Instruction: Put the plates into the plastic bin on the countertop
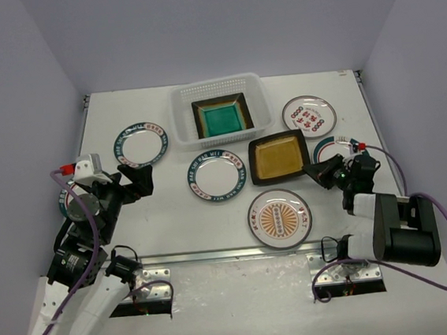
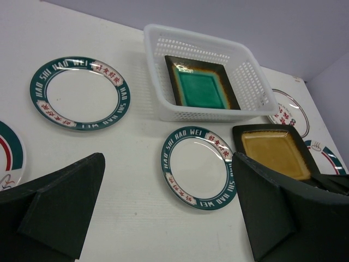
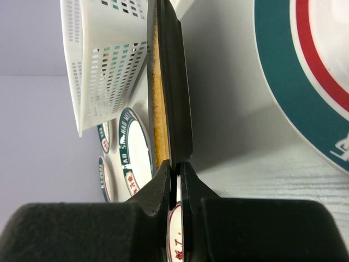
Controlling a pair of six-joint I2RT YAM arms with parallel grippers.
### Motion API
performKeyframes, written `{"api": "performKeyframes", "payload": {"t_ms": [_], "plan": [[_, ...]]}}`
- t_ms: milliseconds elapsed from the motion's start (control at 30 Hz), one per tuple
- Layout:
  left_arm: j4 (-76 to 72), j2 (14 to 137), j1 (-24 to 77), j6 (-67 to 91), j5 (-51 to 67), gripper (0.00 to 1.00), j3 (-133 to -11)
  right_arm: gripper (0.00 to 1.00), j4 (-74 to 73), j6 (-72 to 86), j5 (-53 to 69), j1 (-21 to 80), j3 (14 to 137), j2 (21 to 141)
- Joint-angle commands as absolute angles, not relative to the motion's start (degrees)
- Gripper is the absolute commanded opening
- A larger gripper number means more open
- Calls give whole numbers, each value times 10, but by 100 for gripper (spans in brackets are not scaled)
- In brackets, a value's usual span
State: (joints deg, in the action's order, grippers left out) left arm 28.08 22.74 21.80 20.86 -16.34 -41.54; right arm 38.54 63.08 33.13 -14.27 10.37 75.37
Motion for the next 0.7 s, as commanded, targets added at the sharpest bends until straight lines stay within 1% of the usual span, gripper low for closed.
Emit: {"api": "performKeyframes", "payload": {"t_ms": [0, 300, 433, 567, 667], "plan": [[259, 220, 224, 205, -170, 100, -416, 0, 478, 691, 375, -154, 100, 714], [260, 217, 225, 206, -174, 100, -417, 0, 496, 736, 399, -172, 90, 633], [259, 217, 225, 206, -175, 100, -416, 0, 494, 742, 404, -178, 93, 619], [259, 215, 225, 207, -177, 100, -416, 0, 462, 748, 407, -190, 94, 599], [260, 217, 225, 207, -177, 100, -416, 0, 407, 732, 399, -203, 102, 563]]}}
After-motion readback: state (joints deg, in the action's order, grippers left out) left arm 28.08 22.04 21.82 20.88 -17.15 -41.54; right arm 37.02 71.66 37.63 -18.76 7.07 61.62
